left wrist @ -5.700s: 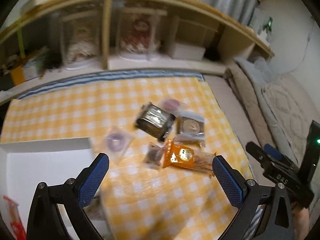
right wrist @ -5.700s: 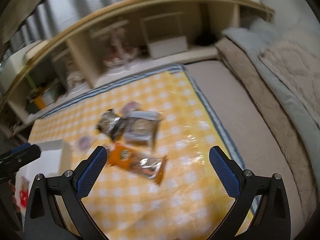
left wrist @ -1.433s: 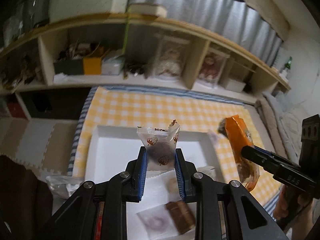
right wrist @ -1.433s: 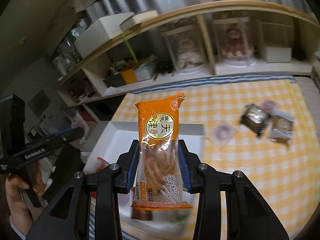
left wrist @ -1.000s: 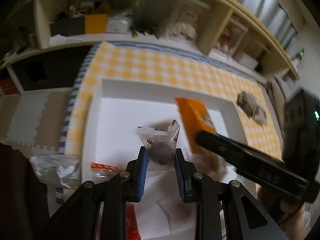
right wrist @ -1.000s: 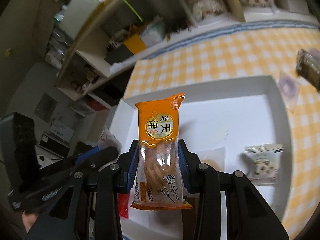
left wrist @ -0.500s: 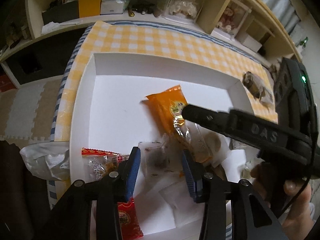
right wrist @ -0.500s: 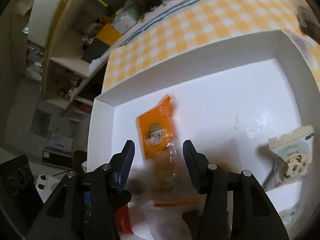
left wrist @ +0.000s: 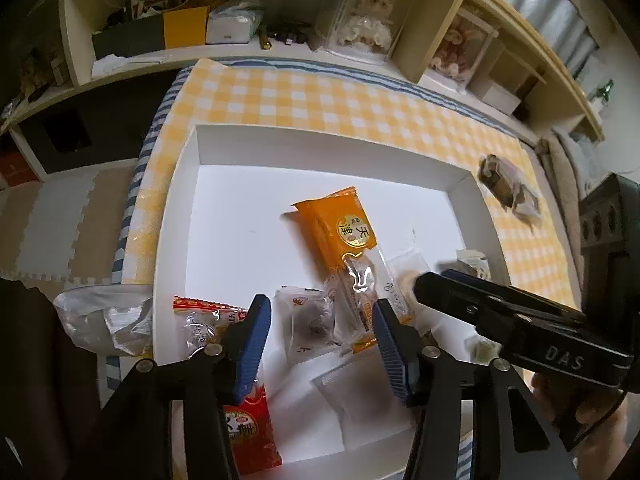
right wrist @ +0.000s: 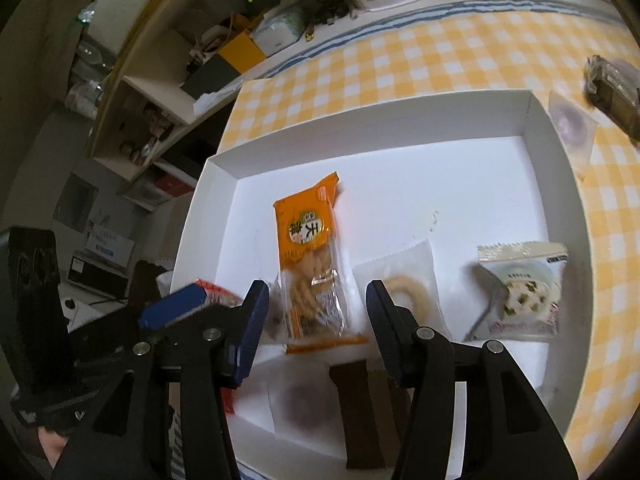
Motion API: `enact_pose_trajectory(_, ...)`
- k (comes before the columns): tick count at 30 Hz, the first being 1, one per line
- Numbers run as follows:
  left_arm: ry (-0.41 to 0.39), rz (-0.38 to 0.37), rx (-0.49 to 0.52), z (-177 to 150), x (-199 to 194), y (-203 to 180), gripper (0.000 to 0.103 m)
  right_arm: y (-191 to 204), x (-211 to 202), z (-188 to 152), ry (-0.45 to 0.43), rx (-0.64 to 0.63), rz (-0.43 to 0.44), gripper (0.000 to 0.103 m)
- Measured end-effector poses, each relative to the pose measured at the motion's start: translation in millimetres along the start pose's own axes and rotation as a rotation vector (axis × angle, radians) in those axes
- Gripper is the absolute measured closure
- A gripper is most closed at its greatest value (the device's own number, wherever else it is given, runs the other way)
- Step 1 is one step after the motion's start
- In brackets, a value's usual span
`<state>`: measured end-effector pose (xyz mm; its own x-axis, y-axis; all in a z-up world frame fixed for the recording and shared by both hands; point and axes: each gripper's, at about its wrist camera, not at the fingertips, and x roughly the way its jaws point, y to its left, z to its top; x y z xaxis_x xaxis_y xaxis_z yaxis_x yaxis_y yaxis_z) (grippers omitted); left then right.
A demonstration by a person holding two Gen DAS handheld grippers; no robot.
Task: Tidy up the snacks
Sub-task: 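Lower both packets into the tray and open both tools, then withdraw both tools from the tray toward the remaining snacks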
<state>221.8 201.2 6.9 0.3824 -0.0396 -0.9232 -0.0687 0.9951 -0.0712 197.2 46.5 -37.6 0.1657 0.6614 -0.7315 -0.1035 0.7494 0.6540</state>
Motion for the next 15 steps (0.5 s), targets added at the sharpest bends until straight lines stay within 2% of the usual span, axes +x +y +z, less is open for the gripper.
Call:
enact_pose_trajectory(3,-0.011,0.01,0.003,-1,-6,1,0.049,1,-11,-3,-0.016,-0.024,-0.013,0.05)
enact_pose_trajectory(5,-0.019,0.017,0.006,-2,-11,1,0.046,0,-18,-5,-0.03,-0.038,-0.027,0.046)
enact_pose_trajectory(7,-0.025,0.019,0.01,-3,-17,0,0.041,-1,-26,-7,-0.045,-0.051,-0.051,0.037)
enact_pose_trajectory(9,-0.027,0.027,0.018,-4,-20,-2,0.033,-1,-34,-9,-0.069,-0.068,-0.077,0.024)
enact_pose_trajectory(10,-0.027,0.034,0.026,-4,-22,-3,0.03,-1,-38,-9,-0.075,-0.077,-0.082,0.021)
enact_pose_trajectory(12,-0.027,0.048,0.045,-5,-25,-7,0.017,-2,-44,-11,-0.086,-0.089,-0.095,0.018)
enact_pose_trajectory(15,-0.033,0.046,0.053,-5,-30,-10,0.006,-3,-56,-13,-0.114,-0.106,-0.13,0.009)
